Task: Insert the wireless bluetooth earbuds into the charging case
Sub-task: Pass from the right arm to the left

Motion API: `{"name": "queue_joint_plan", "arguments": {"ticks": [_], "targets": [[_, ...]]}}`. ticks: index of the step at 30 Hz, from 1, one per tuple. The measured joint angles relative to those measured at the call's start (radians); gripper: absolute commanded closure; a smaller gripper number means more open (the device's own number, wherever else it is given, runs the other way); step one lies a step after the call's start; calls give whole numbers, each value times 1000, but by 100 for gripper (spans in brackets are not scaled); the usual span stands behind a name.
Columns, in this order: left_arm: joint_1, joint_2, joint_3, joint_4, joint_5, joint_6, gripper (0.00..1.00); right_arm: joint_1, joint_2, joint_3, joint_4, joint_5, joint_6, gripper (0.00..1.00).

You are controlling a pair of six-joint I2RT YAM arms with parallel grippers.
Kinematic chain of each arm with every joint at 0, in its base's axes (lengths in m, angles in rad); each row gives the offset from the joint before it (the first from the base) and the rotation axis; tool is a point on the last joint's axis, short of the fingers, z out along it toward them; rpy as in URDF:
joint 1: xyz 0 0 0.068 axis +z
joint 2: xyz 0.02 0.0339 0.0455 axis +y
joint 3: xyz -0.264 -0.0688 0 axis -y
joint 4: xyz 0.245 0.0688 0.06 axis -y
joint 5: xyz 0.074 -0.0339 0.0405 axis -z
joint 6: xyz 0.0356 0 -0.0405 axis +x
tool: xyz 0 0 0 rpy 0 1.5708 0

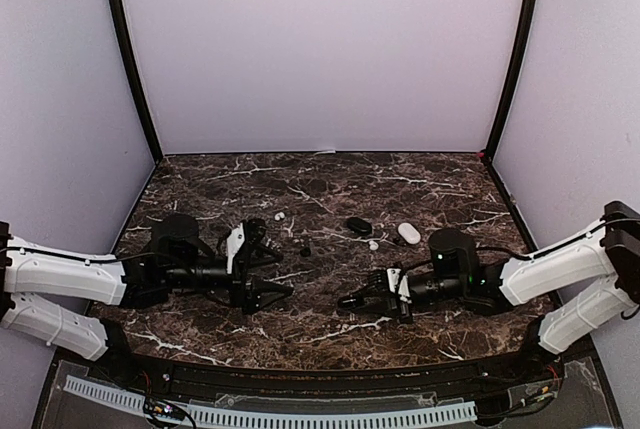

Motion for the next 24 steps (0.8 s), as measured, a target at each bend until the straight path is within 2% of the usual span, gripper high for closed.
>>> {"name": "queue_joint_plan", "arguments": {"ticks": [2, 6, 10, 12, 16, 20, 24], "targets": [[0, 5, -40, 40, -17, 14, 6, -19, -10, 1, -9, 11, 40, 76], [0, 51, -25, 76, -24, 43, 7, -40, -8, 30, -68, 29, 91, 76], [0, 128, -14, 152, -21, 54, 9, -42, 13, 67, -95, 33, 115, 77], [0, 167, -16, 195, -12, 56, 14, -42, 20, 71, -95, 33, 125, 77], [0, 267, -13, 278, 25, 71, 15, -42, 42, 71, -95, 39, 133, 78], [-3, 386, 18, 286, 28, 72, 15, -42, 77, 72, -95, 56, 133, 78], [-13, 428, 24, 313, 17, 86, 19, -42, 104, 71, -82, 74, 133, 78]]}}
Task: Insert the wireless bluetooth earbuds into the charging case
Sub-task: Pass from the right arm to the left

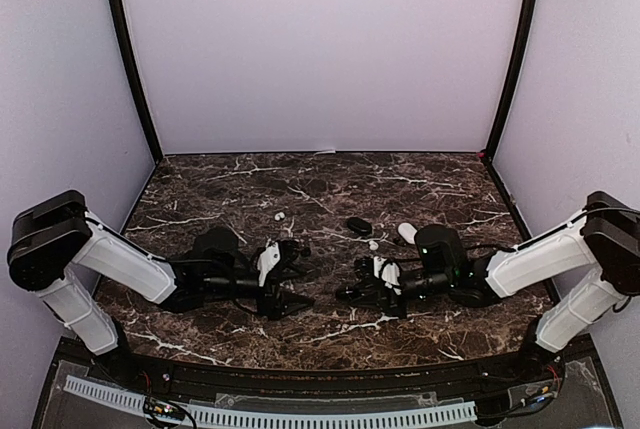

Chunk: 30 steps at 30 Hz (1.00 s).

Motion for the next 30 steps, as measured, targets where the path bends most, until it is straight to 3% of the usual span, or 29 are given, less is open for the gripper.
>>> {"name": "queue_joint_plan", "arguments": {"ticks": [3, 14, 18, 26, 30], "targets": [[-13, 17, 0, 45, -10, 13, 25, 0, 20, -6, 43, 8, 0, 78], [-69, 150, -8, 203, -50, 44, 25, 0, 77, -23, 121, 20, 14, 78], [-69, 155, 2, 220, -52, 45, 37, 1, 84, -21, 124, 20, 14, 78], [-71, 183, 15, 229, -55, 58, 40, 10, 148, 7, 108, 34, 14, 77], [-77, 202, 29, 225, -58, 66, 50, 15, 151, 10, 109, 35, 14, 77]]}}
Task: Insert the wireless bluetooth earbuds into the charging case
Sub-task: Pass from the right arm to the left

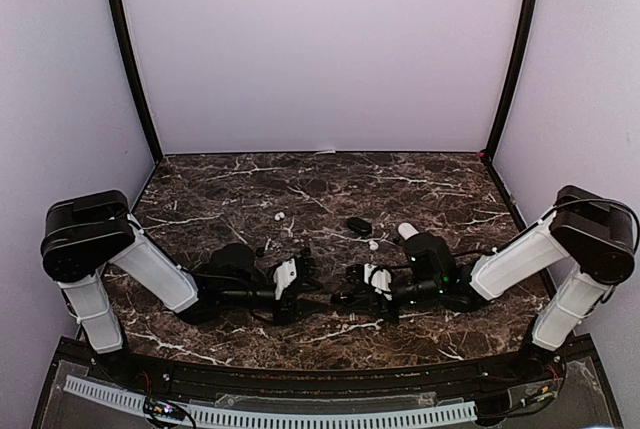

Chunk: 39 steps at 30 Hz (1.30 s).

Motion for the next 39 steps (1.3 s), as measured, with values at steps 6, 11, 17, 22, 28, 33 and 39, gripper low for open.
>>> {"name": "queue_joint_plan", "arguments": {"ticks": [6, 11, 17, 22, 28, 33, 39], "targets": [[-26, 16, 30, -8, 0, 32, 50, 13, 23, 25, 0, 0, 0, 77], [-39, 26, 43, -21, -3, 58, 52, 18, 41, 34, 0, 0, 0, 77], [-42, 31, 55, -50, -11, 79, 56, 21, 44, 35, 0, -1, 0, 77], [-44, 47, 70, -78, -21, 92, 53, 21, 44, 35, 0, -2, -2, 76], [-47, 65, 93, -114, -28, 105, 68, 22, 44, 35, 0, -8, -7, 74], [-48, 68, 101, -129, -32, 114, 73, 22, 44, 35, -4, -4, -16, 60], [-48, 68, 101, -142, -29, 117, 74, 24, 32, 31, 0, 10, -27, 44]]}}
